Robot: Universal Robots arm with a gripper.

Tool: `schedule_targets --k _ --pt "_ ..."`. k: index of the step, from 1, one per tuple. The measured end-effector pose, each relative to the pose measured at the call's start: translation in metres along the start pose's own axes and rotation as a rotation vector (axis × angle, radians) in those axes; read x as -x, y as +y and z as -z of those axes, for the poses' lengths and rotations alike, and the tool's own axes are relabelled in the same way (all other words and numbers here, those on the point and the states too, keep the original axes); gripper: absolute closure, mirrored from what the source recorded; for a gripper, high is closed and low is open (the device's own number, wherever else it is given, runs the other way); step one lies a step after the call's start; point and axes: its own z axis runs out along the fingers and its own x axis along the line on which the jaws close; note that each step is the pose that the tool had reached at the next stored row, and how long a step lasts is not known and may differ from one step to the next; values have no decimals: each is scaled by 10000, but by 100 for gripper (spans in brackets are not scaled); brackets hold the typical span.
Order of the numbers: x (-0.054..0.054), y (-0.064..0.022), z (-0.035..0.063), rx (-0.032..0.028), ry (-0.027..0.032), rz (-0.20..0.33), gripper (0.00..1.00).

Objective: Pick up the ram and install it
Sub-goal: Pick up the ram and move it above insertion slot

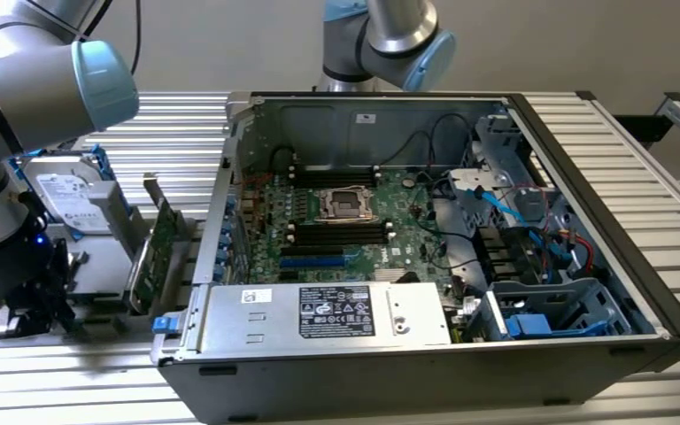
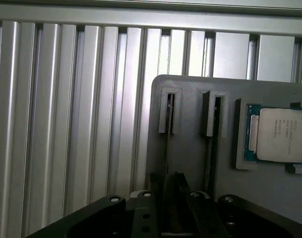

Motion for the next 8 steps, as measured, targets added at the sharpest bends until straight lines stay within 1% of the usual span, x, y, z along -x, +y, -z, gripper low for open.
schedule_targets --k 1,2,3,4,8 --pt "0 0 0 0 1 0 75" --pt "0 0 0 -1 1 -1 82" --pt "0 0 0 0 0 -1 82" --pt "0 0 0 0 0 -1 86" --pt "0 0 0 0 0 0 86"
